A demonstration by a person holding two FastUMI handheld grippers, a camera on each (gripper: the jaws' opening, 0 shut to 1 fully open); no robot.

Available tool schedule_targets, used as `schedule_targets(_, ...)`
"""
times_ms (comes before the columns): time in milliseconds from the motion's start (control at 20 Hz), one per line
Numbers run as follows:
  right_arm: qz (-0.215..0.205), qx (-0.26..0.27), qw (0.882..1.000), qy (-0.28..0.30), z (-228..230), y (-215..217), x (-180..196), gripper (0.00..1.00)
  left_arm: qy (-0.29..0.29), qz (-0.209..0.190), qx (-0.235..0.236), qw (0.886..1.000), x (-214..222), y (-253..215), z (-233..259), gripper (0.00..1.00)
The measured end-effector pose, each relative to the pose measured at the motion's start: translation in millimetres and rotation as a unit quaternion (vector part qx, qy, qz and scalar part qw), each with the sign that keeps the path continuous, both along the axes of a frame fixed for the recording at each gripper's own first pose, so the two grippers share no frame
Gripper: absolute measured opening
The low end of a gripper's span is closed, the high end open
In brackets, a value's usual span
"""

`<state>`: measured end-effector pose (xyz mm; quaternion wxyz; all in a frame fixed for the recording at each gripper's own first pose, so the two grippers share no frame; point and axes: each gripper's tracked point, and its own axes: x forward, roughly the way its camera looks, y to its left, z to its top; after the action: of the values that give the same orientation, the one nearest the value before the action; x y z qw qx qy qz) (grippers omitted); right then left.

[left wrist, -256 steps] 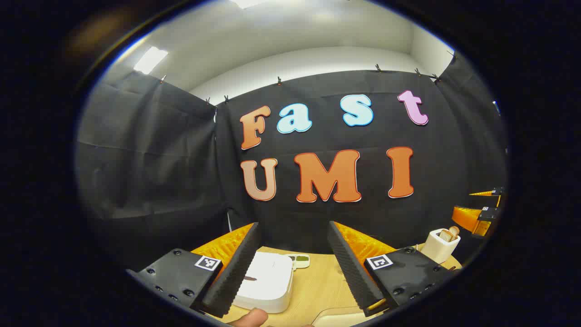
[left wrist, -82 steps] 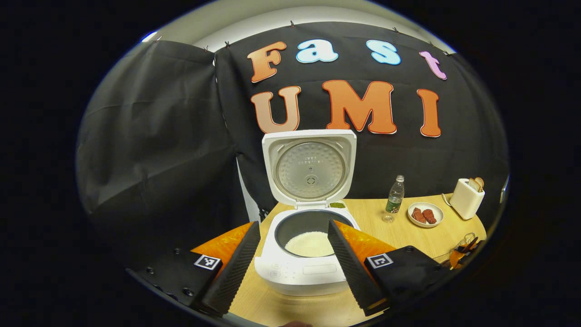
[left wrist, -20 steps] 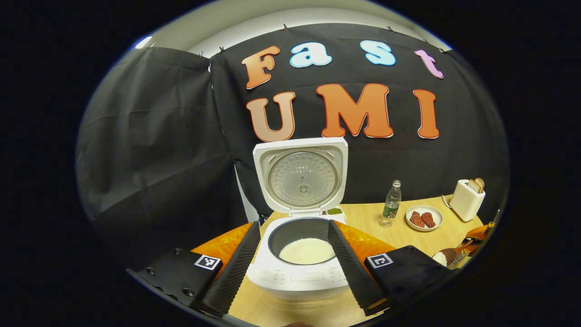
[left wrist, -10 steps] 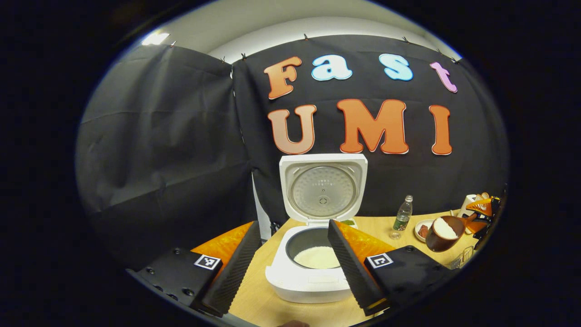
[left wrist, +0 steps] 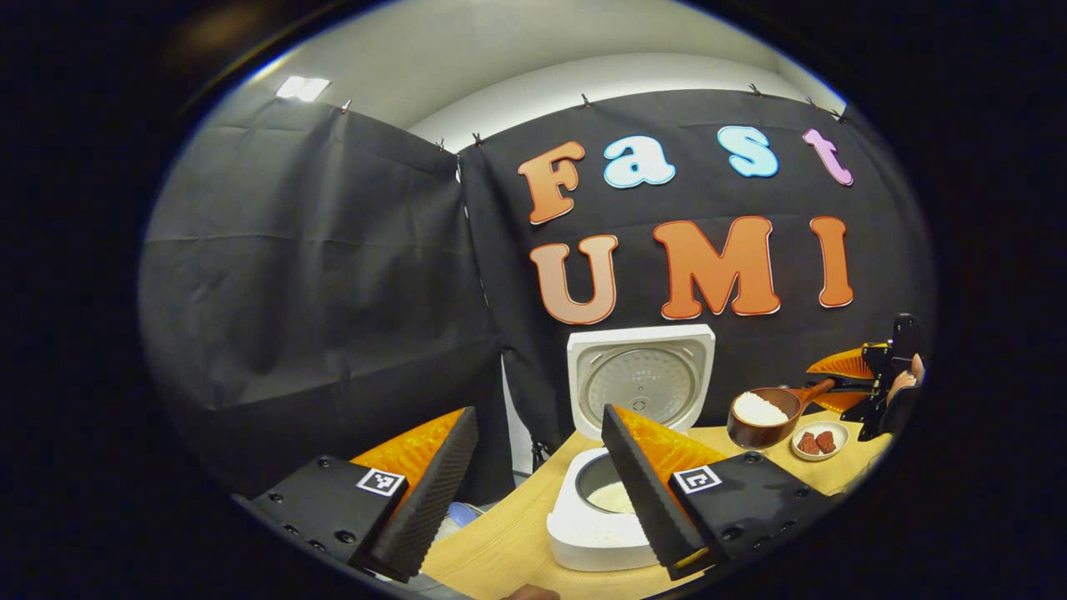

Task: Close the left gripper, press the button to open the rice cooker; take a wooden spoon from the chopstick holder with the right hand, scoop a spoonful of rice and pour it into the rice cooker, then put the wooden spoon back into the chopstick holder.

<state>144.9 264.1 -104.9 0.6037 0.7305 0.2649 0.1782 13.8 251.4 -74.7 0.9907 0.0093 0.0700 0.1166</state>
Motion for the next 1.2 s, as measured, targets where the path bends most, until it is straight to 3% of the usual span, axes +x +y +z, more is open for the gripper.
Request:
schedule_targets(50, 0.005, 0.001, 1.000, 0.004, -3, 8, 3, 0.13, 0.004, 0.006, -0.005, 1.000, -3, 6, -4, 0.96)
schedule_targets(400, 0.025, -0.038, 0.999, 0.002, -2, 60, 34, 0.13, 0.029, 0.033, -0.006, 0.999, -13, 40, -28, 1.00)
schedule_targets(550, 0.029, -0.109, 0.993, -0.020, -10, 76, 42, 0.13, 0.037, 0.039, -0.006, 0.999, -15, 50, -36, 1.00)
schedule_targets(700, 0.042, -0.203, 0.978, -0.035, -32, 89, 45, 0.13, 0.048, 0.044, -0.006, 0.998, -18, 56, -44, 0.97)
schedule_targets(900, 0.038, -0.251, 0.966, -0.048, -38, 100, 62, 0.13, 0.056, 0.051, -0.005, 0.997, -29, 64, -50, 1.00)
schedule_targets(1000, 0.040, -0.299, 0.951, -0.065, -41, 107, 69, 0.13, 0.061, 0.057, -0.006, 0.997, -33, 69, -55, 1.00)
schedule_targets(1200, 0.056, -0.408, 0.904, -0.116, -38, 121, 79, 0.13, 0.069, 0.062, -0.013, 0.996, -37, 73, -61, 1.00)
